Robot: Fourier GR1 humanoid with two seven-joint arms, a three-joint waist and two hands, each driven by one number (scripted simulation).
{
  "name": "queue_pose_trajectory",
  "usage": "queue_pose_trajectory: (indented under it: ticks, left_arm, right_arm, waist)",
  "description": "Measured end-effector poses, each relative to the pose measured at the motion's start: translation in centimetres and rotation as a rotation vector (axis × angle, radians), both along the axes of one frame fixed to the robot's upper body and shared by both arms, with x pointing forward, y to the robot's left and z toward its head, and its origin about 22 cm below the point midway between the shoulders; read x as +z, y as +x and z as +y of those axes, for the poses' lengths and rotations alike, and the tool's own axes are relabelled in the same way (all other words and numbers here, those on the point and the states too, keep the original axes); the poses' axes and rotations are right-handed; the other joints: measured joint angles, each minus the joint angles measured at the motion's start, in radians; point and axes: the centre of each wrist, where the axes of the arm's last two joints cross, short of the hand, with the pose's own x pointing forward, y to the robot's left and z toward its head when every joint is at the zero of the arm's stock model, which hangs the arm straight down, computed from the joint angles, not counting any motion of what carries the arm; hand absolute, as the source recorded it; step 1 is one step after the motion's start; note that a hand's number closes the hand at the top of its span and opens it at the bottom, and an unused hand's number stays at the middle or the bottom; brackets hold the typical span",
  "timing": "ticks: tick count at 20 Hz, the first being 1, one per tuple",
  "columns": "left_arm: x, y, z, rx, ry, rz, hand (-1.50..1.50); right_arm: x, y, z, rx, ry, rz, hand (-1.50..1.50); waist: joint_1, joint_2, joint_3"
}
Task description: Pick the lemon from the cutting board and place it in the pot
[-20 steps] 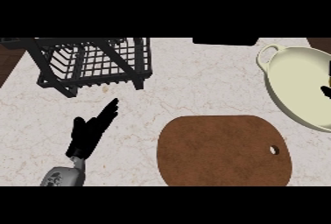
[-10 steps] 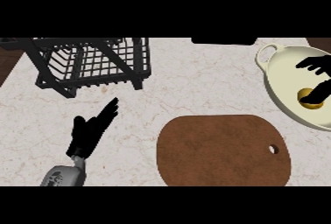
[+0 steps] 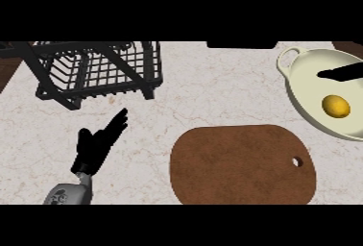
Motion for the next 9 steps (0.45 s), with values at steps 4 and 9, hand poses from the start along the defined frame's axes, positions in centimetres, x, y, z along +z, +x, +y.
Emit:
queue_pose_trajectory:
  ticks: [4, 9]
  left_arm:
    - [0.0, 0.0, -0.2, 0.003, -0.004, -0.002, 0.00]
    - [-0.1, -0.1, 0.3, -0.004, -0.005, -0.004, 0.00]
  right_arm:
    - [2.0, -1.3, -3.2, -0.123, 0.128, -0.145, -1.50]
    - [3.0, -4.3, -7.7, -0.209, 0.238, -0.276, -1.50]
  waist:
    - [-0.001, 0.002, 0.000]
    - [0.001, 0.004, 0.000]
